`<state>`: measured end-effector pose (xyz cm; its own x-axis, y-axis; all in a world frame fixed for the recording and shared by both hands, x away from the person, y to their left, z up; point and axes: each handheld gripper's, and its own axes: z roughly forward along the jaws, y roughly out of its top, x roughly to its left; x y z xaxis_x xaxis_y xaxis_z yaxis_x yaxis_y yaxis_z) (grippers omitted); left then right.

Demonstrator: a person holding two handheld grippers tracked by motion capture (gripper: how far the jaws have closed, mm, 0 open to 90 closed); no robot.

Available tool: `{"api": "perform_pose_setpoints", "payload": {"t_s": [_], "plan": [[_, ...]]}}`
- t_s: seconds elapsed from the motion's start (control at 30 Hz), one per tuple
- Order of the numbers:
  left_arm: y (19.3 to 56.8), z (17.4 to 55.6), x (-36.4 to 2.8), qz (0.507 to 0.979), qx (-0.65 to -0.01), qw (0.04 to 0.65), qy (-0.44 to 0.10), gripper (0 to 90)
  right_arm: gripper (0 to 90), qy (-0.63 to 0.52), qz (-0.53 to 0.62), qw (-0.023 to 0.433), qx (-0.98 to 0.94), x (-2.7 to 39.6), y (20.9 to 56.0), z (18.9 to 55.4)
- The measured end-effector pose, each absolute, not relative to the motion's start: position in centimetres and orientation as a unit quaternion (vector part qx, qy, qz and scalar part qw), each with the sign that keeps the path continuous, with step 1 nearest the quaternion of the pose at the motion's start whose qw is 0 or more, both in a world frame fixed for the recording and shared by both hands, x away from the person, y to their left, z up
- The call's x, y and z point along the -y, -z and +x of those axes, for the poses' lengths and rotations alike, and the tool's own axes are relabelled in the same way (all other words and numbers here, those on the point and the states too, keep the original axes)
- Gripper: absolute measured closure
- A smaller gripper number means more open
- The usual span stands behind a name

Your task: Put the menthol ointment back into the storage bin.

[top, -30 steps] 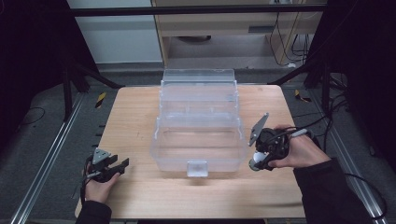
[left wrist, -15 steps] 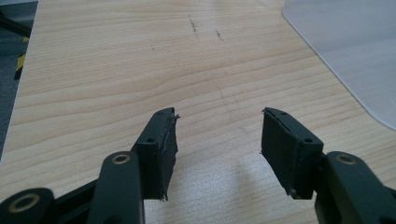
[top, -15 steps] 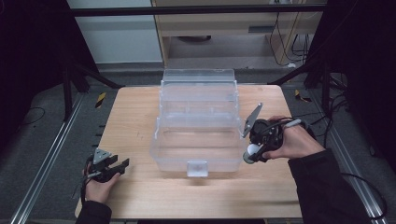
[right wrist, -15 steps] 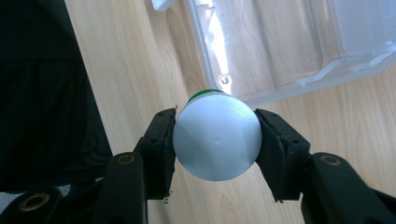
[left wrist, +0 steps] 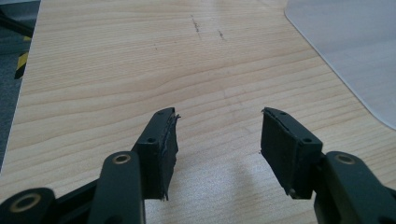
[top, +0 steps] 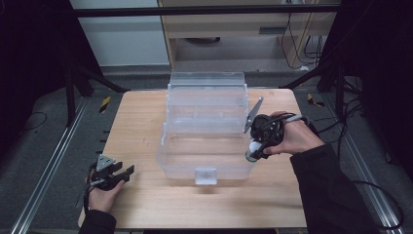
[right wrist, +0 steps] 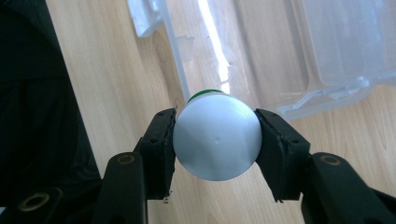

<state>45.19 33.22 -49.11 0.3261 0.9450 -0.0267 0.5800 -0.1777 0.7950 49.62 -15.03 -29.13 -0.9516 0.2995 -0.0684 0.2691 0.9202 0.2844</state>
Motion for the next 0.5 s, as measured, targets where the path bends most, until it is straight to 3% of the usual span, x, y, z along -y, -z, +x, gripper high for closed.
{"api": "perform_pose_setpoints", "payload": {"t_s": [0.5], "plan": [[49.1, 45.2, -33.3, 0.726, -0.525, 0.368, -0.248, 45.5, 50.5, -0.125, 0.14, 0.054, -0.981, 13.4, 30.9, 52.1]]}}
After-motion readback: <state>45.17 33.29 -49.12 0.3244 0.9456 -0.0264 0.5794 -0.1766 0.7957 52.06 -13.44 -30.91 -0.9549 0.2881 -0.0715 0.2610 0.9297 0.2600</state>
